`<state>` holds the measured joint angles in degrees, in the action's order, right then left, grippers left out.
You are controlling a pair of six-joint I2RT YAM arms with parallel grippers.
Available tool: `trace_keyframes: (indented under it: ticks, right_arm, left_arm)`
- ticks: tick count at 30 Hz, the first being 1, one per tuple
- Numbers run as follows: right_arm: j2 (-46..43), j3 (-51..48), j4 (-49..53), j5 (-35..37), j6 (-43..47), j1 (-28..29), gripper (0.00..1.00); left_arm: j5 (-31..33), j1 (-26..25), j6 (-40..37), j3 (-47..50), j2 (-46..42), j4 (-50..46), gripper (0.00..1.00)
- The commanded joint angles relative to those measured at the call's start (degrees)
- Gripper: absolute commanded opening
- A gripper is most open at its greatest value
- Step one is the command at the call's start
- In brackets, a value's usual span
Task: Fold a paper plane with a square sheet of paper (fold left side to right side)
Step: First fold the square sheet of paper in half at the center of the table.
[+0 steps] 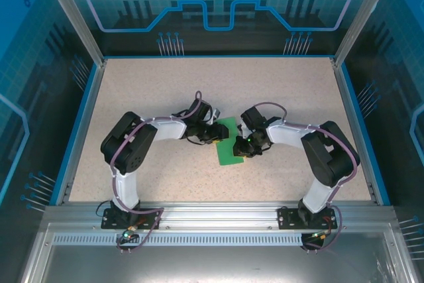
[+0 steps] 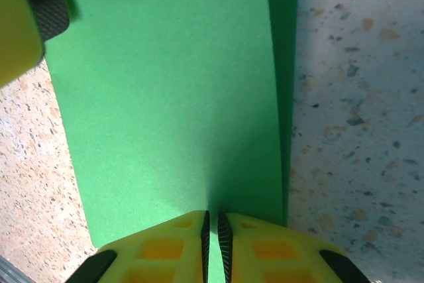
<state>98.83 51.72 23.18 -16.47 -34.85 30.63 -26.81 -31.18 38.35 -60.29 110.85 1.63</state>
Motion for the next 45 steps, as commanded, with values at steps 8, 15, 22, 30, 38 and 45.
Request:
trace_keyframes:
  ticks: [8, 15, 22, 30, 38, 45]
  right_arm:
    - [2.1, -1.0, 4.2, 4.7, 1.0, 0.8, 0.16]
    - [2.5, -1.0, 5.2, 5.5, 1.4, 0.8, 0.16]
    - [2.7, -1.0, 5.4, 5.3, 1.6, 0.8, 0.16]
    - [1.9, -1.0, 5.5, 5.4, 1.8, 0.8, 0.16]
    - [1.2, -1.0, 5.0, 4.6, 1.6, 0.8, 0.16]
    - [-1.3, -4.5, -5.5, -3.0, -1.2, 1.2, 0.19]
  left_arm:
    - [3.3, 0.9, -4.2, -2.2, 3.6, -3.1, 0.40]
    - [3.7, 3.6, -4.6, -3.0, 4.7, -1.7, 0.40]
    - [3.7, 6.3, -5.1, -7.4, 7.2, -3.2, 0.40]
    - [3.3, 8.3, -5.5, -14.3, 10.9, -6.0, 0.40]
    - [3.8, 9.6, -5.3, -16.8, 13.3, -6.7, 0.40]
    - [0.6, 11.4, -5.2, -17.8, 9.1, -6.6, 0.44]
